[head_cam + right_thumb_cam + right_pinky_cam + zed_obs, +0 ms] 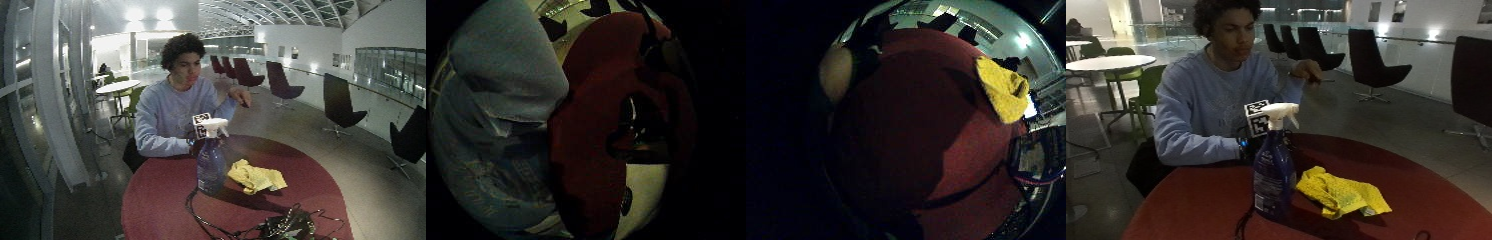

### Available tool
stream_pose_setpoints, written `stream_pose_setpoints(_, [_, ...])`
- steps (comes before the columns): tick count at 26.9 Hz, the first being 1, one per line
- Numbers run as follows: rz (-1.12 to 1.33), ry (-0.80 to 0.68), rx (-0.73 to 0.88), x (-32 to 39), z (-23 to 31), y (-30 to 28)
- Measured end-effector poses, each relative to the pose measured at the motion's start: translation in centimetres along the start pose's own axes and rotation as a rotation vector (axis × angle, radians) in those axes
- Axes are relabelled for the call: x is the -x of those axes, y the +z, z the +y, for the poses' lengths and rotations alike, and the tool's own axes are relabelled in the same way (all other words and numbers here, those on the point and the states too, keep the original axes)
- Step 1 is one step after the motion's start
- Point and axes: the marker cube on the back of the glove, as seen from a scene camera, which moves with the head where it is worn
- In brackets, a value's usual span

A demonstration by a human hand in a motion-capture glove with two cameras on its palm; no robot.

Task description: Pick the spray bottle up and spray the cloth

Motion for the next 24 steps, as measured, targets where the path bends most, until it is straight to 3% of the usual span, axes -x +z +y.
stream_pose_setpoints(24, [0.014, 0.022, 0.002, 0.32, 0.16, 0.18])
